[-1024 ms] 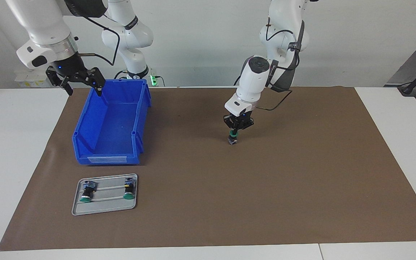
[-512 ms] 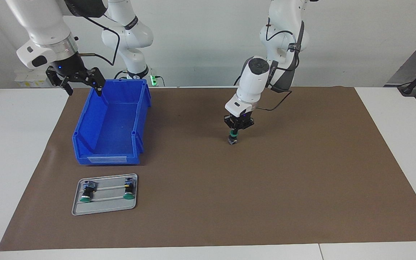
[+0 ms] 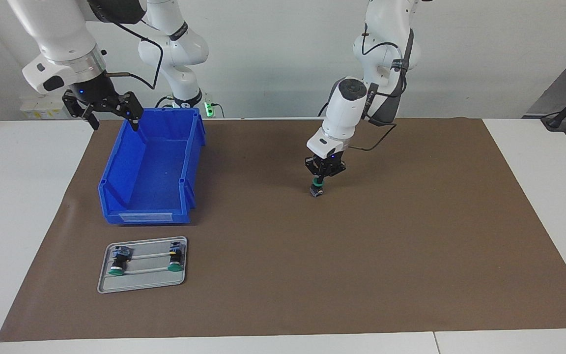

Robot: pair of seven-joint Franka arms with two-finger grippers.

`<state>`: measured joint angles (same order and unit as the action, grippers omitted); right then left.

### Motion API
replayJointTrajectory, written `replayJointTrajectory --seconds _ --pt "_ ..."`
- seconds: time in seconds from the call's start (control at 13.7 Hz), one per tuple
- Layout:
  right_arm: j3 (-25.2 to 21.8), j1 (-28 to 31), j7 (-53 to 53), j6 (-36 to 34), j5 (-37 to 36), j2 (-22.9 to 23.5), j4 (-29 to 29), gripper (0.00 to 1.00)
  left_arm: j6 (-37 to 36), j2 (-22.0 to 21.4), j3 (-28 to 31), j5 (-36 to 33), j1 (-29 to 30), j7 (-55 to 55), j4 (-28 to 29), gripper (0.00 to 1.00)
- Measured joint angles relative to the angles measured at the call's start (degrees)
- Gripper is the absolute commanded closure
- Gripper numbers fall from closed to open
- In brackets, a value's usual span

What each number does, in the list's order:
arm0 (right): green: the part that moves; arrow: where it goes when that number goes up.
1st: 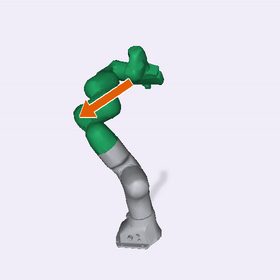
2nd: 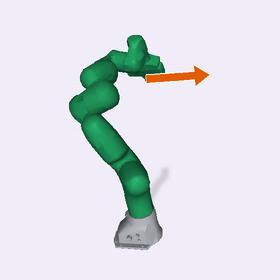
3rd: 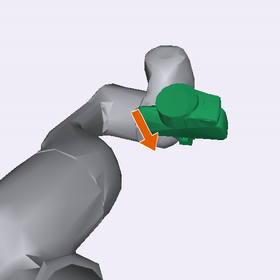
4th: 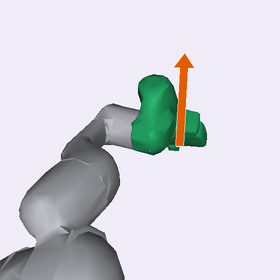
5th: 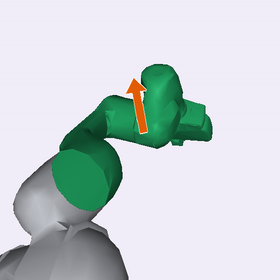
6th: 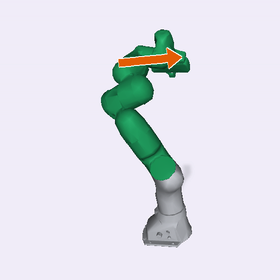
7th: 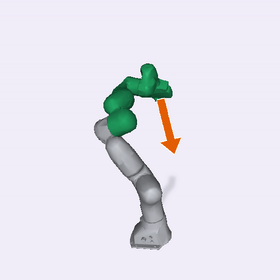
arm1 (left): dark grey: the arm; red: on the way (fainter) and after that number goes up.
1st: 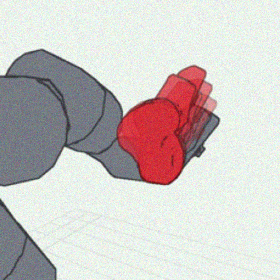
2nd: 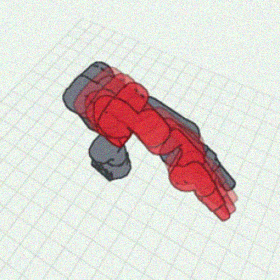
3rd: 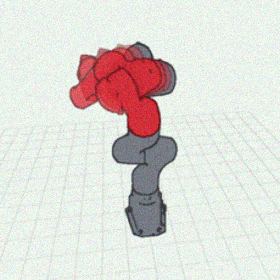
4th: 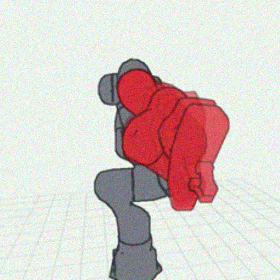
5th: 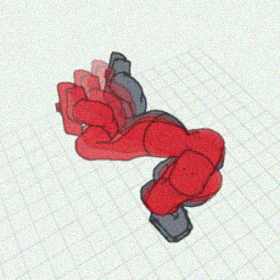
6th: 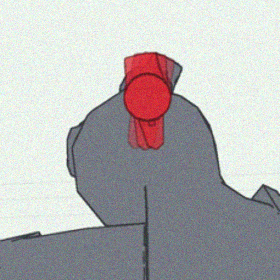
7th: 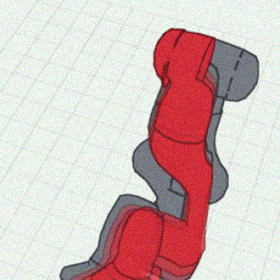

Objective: Place and press button with both arms

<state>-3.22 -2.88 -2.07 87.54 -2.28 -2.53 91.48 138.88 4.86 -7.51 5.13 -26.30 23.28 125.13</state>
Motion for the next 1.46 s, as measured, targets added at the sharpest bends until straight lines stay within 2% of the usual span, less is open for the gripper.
replayJointTrajectory --seconds 0.22,0.44,0.51,0.73,1.02,1.24,1.32,1.39,1.46 --pt "0.00 0.00 0.00 0.00 0.00 0.00 0.00 0.00 -2.12 0.57 0.57 0.00 0.12 0.00 -2.44 0.95" --pt "0.00 0.00 0.00 0.00 0.00 0.00 0.00 0.00 -11.22 2.30 1.47 -0.09 1.96 0.00 -10.97 0.89" --pt "0.00 0.00 0.00 0.00 0.00 0.00 0.00 0.00 -14.43 2.62 1.61 -0.78 3.52 -0.06 -14.04 0.84" --pt "0.00 0.00 0.00 0.00 0.00 0.00 0.00 0.00 -23.90 2.83 1.89 -3.89 10.62 -4.89 -21.12 0.80" --pt "0.00 0.00 0.00 0.00 0.00 0.00 0.00 0.00 -34.00 2.85 2.34 -4.56 21.50 -15.93 -26.70 0.76" --pt "0.04 -0.16 0.03 0.03 0.06 -0.03 0.00 0.00 -42.06 2.78 2.32 -8.69 24.18 -18.18 -31.72 0.71" --pt "0.16 -0.74 0.03 0.07 0.14 -0.07 0.00 0.00 -45.30 2.77 2.15 -8.94 24.18 -18.18 -34.40 0.65" --pt "0.35 -1.65 -0.12 0.34 0.22 -0.09 0.00 0.00 -47.98 2.75 1.90 -8.95 24.17 -18.18 -36.60 0.50" --pt "0.48 -2.99 -0.96 0.91 0.43 -0.10 0.09 0.00 -49.47 2.74 1.70 -8.95 24.17 -18.18 -38.05 0.32"
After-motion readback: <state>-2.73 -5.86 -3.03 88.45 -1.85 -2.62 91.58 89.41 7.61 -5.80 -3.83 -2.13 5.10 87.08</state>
